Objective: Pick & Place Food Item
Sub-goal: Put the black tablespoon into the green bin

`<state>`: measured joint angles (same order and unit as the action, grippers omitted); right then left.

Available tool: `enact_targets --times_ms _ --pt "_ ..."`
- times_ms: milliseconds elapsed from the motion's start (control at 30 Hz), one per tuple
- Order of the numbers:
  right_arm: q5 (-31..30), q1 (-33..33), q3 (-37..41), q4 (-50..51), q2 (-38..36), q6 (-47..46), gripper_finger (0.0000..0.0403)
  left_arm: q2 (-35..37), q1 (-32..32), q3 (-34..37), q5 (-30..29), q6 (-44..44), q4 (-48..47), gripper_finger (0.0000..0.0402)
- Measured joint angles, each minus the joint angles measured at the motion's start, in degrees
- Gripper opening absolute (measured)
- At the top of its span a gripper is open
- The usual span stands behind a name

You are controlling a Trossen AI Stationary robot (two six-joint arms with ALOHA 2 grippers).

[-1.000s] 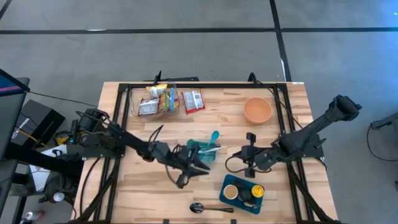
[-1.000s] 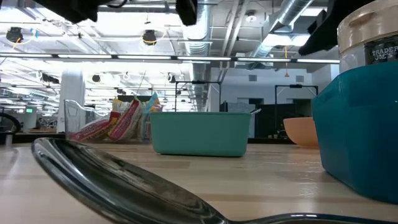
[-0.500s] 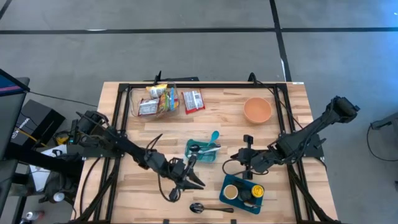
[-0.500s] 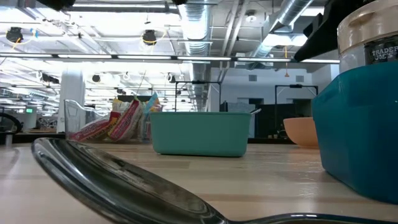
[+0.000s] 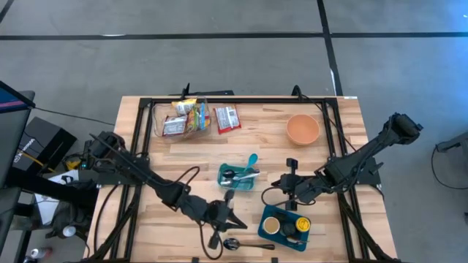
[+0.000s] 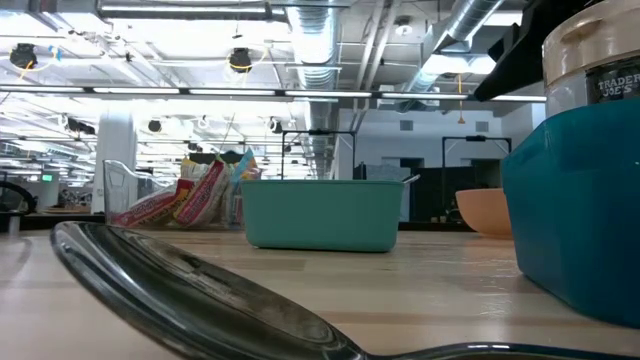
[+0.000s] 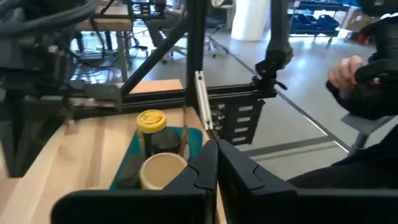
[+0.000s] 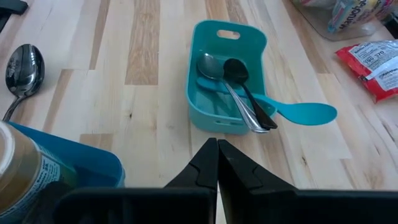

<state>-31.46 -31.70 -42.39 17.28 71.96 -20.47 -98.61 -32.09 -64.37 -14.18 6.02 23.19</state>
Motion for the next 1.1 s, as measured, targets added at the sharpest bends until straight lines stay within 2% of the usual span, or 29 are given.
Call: enact_targets --times_ms 333,600,1100 --pt "-0.2 0.0 0.0 0.0 0.0 -0.1 0.0 0.0 -2.8 -2.1 -5.4 0.7 -5.6 0.0" --pt "-0.5 1.9 0.0 0.0 0.0 -0.1 0.0 -0.7 -3.9 -2.2 -5.7 3.8 -6.0 0.0" --pt "-0.1 3.0 0.0 -0.2 0.0 -0.1 0.0 -7.4 -4.6 -2.2 -3.8 9.3 -7.4 0.0"
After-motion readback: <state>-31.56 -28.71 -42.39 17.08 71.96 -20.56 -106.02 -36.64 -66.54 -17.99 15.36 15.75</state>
